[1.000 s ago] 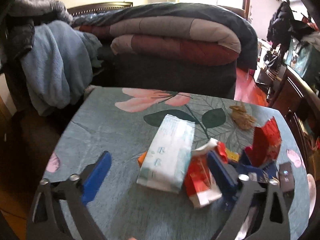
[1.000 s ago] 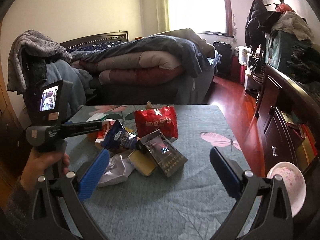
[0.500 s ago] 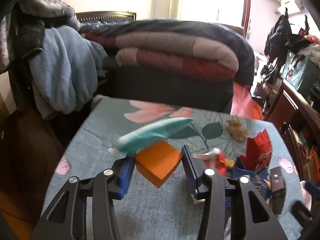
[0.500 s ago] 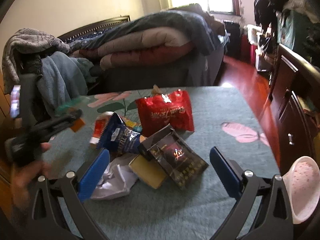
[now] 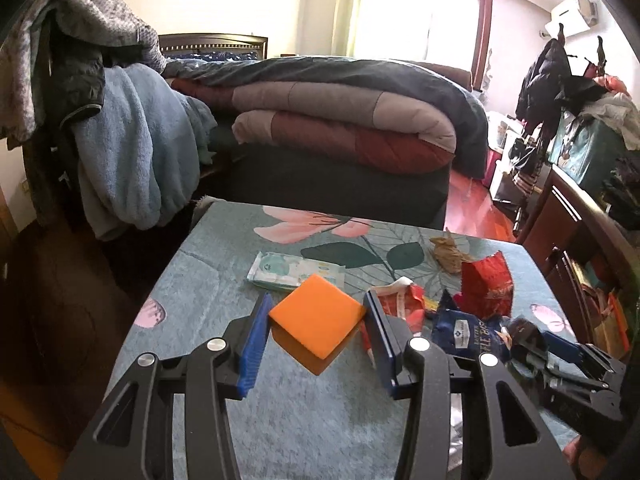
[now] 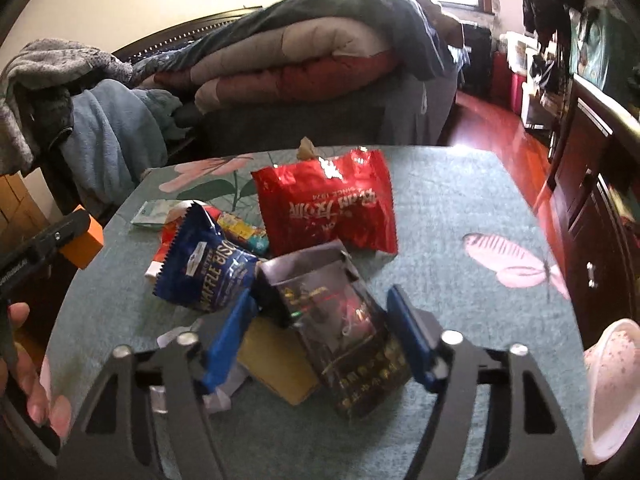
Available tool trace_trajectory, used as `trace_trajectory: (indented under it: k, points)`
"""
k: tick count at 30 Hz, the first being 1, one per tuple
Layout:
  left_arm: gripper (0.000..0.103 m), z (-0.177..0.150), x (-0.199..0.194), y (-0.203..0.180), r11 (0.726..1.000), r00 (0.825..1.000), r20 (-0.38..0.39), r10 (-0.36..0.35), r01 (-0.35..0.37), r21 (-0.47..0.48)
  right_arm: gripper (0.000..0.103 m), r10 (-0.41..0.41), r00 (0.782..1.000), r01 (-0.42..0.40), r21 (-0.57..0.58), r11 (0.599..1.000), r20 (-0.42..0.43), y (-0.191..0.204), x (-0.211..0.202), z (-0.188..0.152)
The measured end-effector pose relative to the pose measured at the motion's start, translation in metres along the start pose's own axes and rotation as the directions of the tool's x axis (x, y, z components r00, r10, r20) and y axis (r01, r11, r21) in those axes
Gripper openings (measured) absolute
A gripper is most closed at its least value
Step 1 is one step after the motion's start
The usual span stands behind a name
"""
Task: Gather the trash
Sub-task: 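Carry both items to the pink bin and open both tools to drop them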
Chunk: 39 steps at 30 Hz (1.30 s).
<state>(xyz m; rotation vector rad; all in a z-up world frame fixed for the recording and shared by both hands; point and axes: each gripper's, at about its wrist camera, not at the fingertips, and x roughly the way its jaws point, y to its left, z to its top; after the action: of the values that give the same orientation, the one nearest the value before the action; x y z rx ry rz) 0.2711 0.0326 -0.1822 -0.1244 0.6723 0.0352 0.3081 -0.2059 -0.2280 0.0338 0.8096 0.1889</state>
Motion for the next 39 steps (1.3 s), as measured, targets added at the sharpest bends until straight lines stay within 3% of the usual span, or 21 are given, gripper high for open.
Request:
trace_trajectory:
  k: [2,12,17,24,30,35,37,39]
  points:
    - [0.047,-0.003,-0.005,0.001,1.0,1.0,0.002,-0.003,0.003,-0.01,0.024,0.009,1.0,-0.009,0.001,1.0,0.005,-0.002,-0.006,-0.001]
    - [0.047,-0.008,-0.034,0.004,0.996,0.997,0.026,-0.078,0.079,-0.041,0.024,0.088,0.995,-0.089,0.022,0.996,0.047,-0.015,-0.047,-0.019]
    - [0.047,-0.01,-0.049,-0.025,0.993,0.992,0.044,-0.118,0.118,-0.001,0.024,0.152,0.985,-0.156,0.046,0.987,0.076,-0.03,-0.075,-0.025]
    - [0.047,-0.015,-0.056,-0.088,0.972,0.975,0.028,-0.222,0.219,0.084,0.024,0.159,0.979,-0.167,0.056,0.984,0.124,-0.054,-0.121,-0.037]
    - [0.047,-0.02,-0.061,-0.166,0.923,0.94,-0.013,-0.342,0.338,0.184,0.024,0.07,0.982,-0.091,0.116,0.989,0.178,-0.104,-0.171,-0.058]
    - [0.047,-0.029,-0.061,-0.259,0.843,0.887,-0.08,-0.455,0.457,0.282,0.024,-0.093,0.977,0.049,0.224,0.973,0.192,-0.174,-0.209,-0.084]
    - [0.047,-0.036,-0.061,-0.295,0.804,0.856,-0.114,-0.504,0.514,0.3,0.024,-0.158,0.97,0.105,0.269,0.957,0.184,-0.205,-0.221,-0.096]
    - [0.047,-0.043,-0.058,-0.328,0.773,0.835,-0.156,-0.527,0.547,0.321,0.024,-0.229,0.958,0.169,0.31,0.935,0.169,-0.234,-0.229,-0.107]
